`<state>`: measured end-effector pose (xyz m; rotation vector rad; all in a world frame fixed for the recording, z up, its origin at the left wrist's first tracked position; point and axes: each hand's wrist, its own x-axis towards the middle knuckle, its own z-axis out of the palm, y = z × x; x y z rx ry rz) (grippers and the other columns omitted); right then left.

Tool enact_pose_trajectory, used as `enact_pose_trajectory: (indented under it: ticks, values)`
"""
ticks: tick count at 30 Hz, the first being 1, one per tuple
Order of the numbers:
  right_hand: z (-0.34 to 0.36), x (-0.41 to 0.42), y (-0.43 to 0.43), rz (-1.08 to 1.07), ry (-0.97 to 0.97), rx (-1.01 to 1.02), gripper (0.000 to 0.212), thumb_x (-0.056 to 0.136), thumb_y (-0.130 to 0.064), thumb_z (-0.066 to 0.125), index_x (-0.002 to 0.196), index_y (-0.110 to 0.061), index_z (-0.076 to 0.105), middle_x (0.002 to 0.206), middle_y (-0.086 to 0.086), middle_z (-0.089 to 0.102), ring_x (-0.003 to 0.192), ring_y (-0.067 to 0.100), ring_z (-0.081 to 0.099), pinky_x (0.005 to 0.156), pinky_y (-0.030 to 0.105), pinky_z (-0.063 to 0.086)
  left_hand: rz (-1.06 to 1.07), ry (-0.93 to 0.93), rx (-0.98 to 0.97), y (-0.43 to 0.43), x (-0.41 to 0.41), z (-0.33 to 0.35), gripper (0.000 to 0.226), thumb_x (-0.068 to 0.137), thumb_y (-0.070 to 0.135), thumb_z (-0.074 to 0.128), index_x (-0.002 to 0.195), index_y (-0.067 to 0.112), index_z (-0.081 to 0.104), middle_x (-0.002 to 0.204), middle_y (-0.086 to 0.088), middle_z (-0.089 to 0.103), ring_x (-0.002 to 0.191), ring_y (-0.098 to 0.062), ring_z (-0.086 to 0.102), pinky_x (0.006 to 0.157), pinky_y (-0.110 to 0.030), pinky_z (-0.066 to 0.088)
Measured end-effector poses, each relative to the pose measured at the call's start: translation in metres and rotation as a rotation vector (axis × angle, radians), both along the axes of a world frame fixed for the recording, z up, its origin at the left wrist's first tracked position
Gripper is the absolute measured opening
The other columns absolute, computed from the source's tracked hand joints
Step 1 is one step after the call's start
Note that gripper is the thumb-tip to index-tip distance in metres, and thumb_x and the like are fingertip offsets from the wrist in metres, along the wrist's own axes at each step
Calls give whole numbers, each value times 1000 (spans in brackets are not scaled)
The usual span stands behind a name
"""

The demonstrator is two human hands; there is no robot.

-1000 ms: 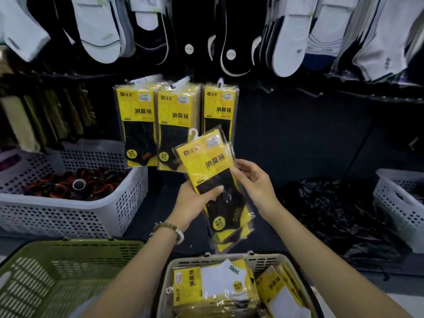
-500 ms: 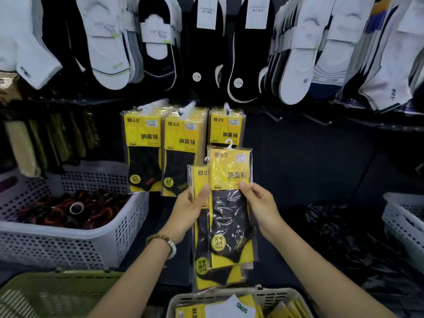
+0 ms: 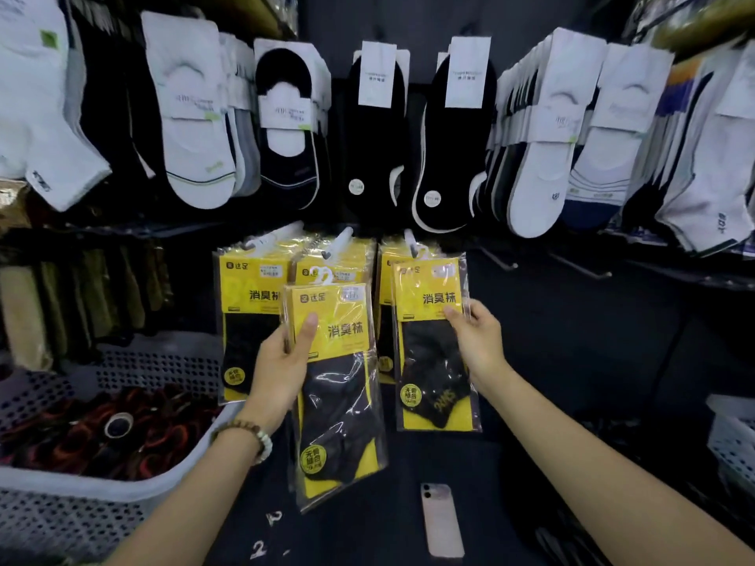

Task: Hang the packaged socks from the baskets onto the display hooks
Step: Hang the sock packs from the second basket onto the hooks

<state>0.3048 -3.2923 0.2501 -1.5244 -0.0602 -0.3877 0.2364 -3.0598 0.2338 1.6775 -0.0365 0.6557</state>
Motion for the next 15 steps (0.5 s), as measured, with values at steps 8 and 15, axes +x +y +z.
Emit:
enact_pose_trajectory:
  ticks: [8, 15]
  values:
    - [-9, 29, 26, -23, 12, 5, 7, 93, -16, 59, 97, -11, 62, 84, -5, 63, 80, 6, 58, 67, 12, 43, 3, 77, -18, 4, 11, -3, 43, 80, 62, 46, 79, 21, 58, 56, 14, 44, 55, -5, 41, 54, -14, 36]
    - [-27, 15, 12, -82, -13, 171, 10, 93, -17, 59, 101, -14, 65, 100, 0, 70, 99, 14, 65, 89, 29, 50, 5, 110, -37, 2, 11, -3, 37, 78, 63, 45, 76, 28, 56, 44, 14, 32, 49, -6, 37, 56, -16, 36]
